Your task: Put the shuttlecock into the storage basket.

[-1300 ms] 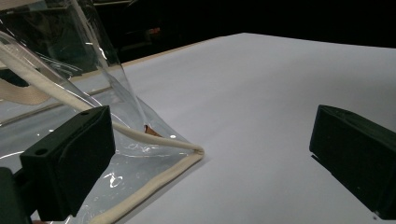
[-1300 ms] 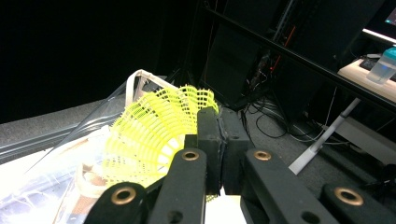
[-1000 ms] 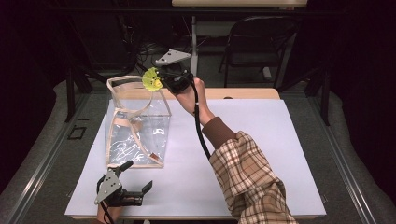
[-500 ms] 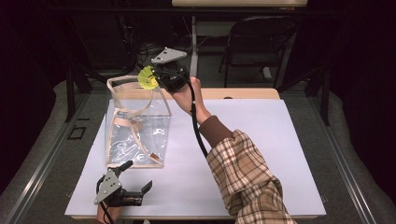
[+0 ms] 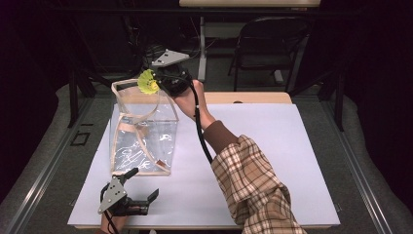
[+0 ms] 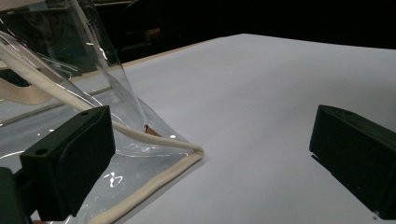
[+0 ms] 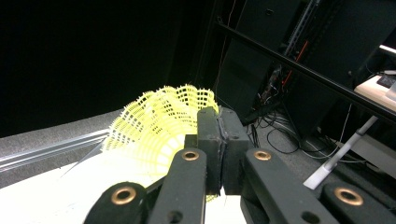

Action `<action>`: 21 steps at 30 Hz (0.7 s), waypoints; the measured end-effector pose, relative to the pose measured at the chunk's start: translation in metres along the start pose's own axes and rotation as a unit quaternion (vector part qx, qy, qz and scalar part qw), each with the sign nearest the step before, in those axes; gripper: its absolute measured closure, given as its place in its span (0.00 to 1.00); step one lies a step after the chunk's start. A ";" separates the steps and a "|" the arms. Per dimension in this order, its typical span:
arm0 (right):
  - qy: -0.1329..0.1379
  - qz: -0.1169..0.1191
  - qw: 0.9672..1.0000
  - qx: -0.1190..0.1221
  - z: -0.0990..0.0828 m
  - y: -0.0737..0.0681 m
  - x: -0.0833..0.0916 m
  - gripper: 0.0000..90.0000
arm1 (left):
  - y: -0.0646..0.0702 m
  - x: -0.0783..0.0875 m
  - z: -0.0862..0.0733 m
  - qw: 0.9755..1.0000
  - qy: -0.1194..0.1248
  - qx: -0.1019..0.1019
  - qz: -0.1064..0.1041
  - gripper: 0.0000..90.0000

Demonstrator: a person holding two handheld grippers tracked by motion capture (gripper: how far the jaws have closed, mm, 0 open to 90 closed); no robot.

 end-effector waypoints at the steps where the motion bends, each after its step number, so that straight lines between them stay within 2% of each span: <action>1: 0.000 0.001 1.000 0.001 0.000 -0.001 -0.001 0.99 | 0.000 0.000 0.000 1.000 0.000 0.000 0.000 0.00; 21: -0.002 0.013 1.000 0.000 0.001 -0.011 -0.015 0.99 | 0.000 0.000 0.000 1.000 0.001 0.002 -0.001 0.00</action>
Point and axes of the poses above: each handheld gripper's, and its own axes: x roughly backward along the jaws, z roughly out of its top, y roughly to its right, the point moved 8 cm from there along -x, roughly forward along the jaws, and after that the axes turned 10 degrees about z, right-handed, at the moved point
